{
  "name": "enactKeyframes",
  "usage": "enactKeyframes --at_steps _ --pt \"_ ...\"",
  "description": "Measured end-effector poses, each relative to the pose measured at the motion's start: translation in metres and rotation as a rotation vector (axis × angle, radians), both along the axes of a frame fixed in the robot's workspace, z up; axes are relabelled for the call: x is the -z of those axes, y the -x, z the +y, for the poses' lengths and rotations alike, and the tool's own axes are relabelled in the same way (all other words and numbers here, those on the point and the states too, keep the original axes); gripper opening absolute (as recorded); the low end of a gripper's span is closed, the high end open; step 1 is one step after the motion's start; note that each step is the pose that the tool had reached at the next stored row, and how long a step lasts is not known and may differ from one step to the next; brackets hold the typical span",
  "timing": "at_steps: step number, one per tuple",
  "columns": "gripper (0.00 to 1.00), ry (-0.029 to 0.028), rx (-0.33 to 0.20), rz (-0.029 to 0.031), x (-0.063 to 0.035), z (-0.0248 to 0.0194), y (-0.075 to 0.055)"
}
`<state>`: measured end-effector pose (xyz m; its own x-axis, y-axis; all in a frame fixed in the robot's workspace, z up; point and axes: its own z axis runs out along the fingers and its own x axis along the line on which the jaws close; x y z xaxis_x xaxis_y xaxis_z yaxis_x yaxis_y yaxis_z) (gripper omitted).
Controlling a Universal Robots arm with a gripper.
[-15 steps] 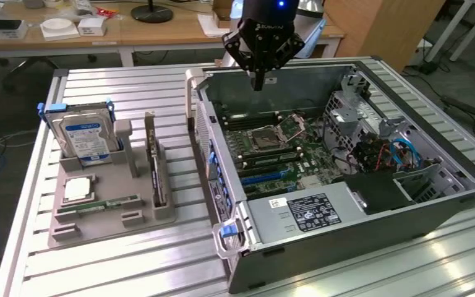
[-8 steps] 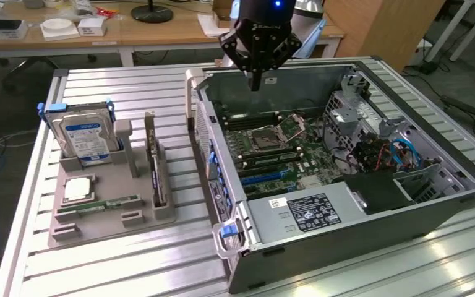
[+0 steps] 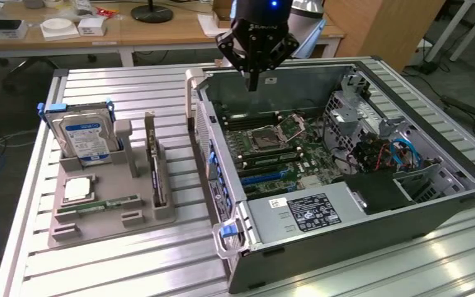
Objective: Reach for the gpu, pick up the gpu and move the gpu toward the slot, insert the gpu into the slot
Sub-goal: 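Reach for the gpu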
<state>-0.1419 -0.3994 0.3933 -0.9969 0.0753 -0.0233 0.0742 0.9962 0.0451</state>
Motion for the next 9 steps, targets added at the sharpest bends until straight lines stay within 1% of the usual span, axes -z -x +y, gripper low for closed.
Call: enactKeyframes --at_steps 9 --pt "0.1 0.0 0.0 0.0 0.0 -0.0002 0.0055"
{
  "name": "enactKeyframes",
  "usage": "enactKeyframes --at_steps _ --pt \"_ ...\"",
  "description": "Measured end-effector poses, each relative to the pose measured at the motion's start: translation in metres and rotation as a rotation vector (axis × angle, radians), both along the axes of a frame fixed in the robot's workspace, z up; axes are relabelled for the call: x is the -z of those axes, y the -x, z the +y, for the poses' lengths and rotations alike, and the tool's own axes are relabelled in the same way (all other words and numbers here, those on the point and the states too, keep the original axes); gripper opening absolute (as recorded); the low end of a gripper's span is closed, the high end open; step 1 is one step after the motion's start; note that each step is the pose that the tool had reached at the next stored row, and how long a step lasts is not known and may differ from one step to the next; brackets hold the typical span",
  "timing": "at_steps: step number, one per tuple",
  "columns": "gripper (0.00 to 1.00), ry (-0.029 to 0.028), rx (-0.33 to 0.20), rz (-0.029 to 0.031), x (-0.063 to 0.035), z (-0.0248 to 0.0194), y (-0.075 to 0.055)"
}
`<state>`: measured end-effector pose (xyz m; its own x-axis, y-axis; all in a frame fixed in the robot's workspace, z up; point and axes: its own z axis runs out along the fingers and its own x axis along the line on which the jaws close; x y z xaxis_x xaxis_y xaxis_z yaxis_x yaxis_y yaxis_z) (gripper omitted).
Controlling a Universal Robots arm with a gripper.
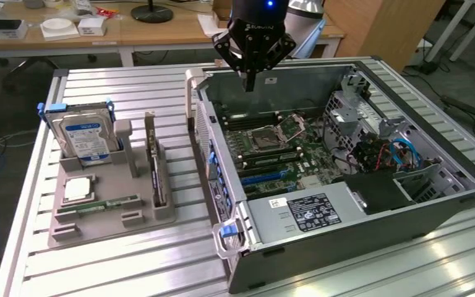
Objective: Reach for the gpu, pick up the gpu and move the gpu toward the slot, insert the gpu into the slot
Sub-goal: 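Reach for the gpu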
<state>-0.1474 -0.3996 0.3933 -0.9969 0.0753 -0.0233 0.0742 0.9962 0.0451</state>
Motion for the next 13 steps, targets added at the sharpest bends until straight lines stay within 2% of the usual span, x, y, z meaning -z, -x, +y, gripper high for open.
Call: enactKeyframes --at_steps 13 --pt "0.1 0.0 0.0 0.0 0.0 -0.0003 0.0094"
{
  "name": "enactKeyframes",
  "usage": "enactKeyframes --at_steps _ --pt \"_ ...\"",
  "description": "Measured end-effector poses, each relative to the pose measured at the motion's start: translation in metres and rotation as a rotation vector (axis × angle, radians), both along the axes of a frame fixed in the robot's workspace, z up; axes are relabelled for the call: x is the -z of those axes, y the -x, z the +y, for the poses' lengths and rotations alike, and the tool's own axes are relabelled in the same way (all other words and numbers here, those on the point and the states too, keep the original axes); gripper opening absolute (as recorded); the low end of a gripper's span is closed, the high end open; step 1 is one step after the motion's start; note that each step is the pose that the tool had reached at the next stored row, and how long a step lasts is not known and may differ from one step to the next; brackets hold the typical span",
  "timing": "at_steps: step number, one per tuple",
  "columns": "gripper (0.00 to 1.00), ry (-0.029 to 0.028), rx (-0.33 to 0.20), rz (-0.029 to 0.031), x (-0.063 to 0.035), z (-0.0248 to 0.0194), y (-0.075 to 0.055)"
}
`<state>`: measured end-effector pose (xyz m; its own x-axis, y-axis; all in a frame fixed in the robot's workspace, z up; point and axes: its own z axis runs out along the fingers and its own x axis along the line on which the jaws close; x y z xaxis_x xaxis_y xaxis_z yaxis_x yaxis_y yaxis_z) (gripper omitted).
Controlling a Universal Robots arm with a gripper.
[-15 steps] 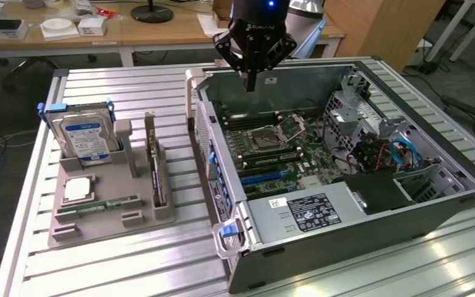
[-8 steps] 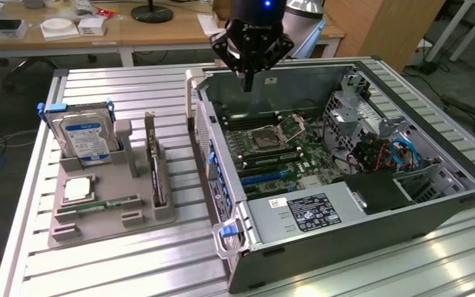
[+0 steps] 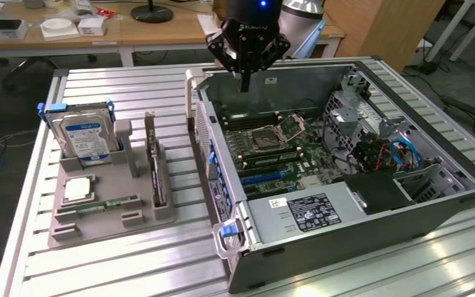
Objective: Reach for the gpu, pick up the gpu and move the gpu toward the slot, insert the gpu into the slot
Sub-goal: 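Reach for the gpu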
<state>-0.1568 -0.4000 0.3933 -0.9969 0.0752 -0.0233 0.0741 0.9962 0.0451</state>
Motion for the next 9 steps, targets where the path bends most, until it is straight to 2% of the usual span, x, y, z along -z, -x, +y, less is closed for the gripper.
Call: enactKeyframes --at_steps 9 --pt "0.1 0.0 0.0 0.0 0.0 -0.0002 0.0072"
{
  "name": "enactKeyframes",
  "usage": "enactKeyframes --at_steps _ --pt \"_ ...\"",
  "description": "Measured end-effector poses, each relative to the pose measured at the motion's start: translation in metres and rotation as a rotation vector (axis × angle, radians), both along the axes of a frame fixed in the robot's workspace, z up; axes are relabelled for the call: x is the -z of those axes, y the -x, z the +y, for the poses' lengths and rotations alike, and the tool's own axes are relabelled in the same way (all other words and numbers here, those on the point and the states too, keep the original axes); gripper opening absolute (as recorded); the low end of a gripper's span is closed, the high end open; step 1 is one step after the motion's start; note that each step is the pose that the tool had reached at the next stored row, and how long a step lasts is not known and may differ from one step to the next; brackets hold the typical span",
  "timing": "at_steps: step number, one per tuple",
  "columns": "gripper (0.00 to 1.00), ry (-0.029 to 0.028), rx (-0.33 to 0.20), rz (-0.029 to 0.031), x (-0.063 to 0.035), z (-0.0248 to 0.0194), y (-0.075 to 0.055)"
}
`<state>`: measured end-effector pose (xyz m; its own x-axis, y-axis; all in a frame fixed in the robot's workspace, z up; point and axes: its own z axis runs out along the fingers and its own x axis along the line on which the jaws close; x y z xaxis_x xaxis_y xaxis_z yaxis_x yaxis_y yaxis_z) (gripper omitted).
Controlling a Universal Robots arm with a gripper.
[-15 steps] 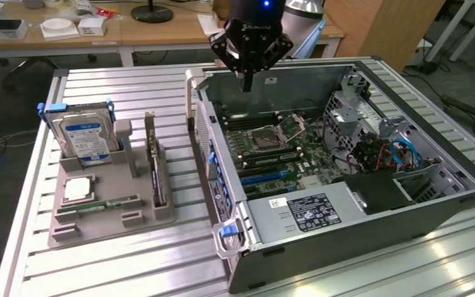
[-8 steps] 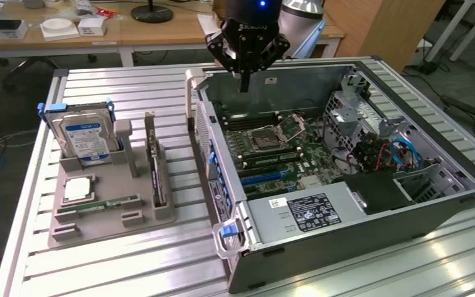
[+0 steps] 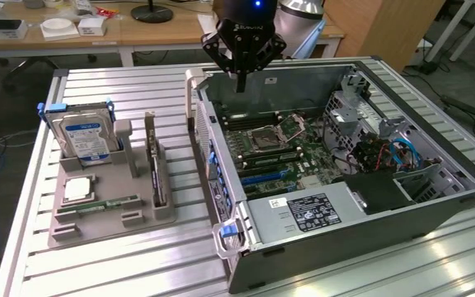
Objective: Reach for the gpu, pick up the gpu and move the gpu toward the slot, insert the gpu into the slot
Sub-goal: 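Reach for the gpu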
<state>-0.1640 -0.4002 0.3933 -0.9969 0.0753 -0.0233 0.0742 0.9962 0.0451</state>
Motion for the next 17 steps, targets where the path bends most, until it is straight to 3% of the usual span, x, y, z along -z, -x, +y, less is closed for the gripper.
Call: enactKeyframes --at_steps 17 --pt "0.1 0.0 0.0 -0.0001 0.0 -0.0005 0.014"
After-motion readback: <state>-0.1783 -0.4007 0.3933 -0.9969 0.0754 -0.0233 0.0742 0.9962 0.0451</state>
